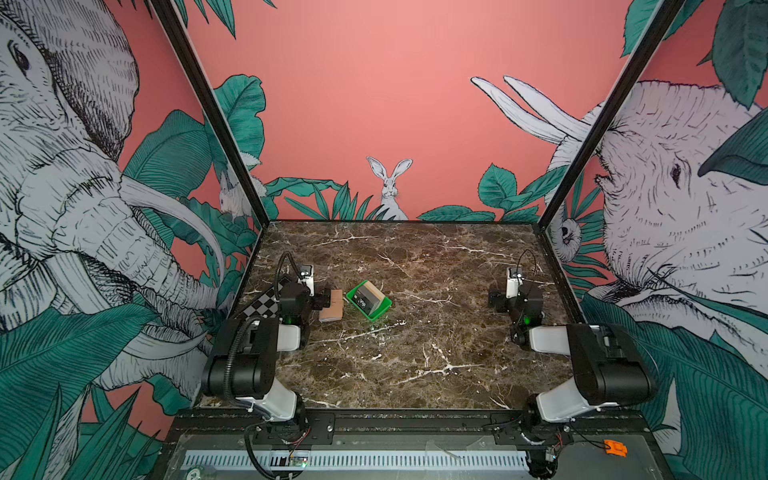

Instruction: Put the credit cards into the card holder

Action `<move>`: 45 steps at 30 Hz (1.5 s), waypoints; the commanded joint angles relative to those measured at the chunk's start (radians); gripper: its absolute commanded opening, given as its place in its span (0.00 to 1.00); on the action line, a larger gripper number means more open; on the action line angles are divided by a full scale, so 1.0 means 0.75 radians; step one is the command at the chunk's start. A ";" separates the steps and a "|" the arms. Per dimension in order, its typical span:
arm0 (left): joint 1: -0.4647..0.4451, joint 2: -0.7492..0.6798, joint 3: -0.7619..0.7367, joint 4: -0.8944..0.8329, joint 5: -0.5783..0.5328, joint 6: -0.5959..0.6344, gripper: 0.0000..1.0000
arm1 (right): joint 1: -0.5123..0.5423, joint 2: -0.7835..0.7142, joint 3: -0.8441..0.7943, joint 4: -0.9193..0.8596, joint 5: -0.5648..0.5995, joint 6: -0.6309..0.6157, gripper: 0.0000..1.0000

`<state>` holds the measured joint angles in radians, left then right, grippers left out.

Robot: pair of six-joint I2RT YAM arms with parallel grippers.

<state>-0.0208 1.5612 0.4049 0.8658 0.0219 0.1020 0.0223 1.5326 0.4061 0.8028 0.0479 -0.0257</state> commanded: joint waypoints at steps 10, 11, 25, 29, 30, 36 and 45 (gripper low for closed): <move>-0.002 -0.029 -0.020 0.046 -0.036 0.003 0.99 | -0.001 -0.022 -0.043 0.108 -0.015 0.012 0.98; -0.002 -0.034 -0.024 0.050 -0.036 0.000 0.99 | -0.001 -0.028 -0.048 0.112 -0.011 0.014 0.98; -0.103 -0.538 0.156 -0.755 -0.281 -0.169 0.99 | 0.034 -0.506 0.076 -0.436 -0.106 0.206 0.98; -0.193 -0.675 0.211 -1.037 -0.293 -0.344 0.99 | 0.146 -0.621 0.116 -0.533 -0.068 0.359 0.98; -0.201 -0.693 0.233 -1.122 -0.282 -0.401 0.99 | 0.173 -0.631 0.133 -0.559 -0.068 0.397 0.98; -0.239 -0.741 0.290 -1.452 -0.146 -0.689 0.98 | 0.395 -0.595 0.232 -0.696 -0.010 0.606 0.98; -0.500 -0.731 0.383 -1.728 -0.156 -0.974 0.84 | 0.698 -0.519 0.132 -0.517 0.103 0.610 0.98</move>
<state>-0.3546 1.0073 0.6388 -0.3080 -0.0956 -0.5129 0.4999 1.1282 0.5400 0.3504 0.0486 0.4252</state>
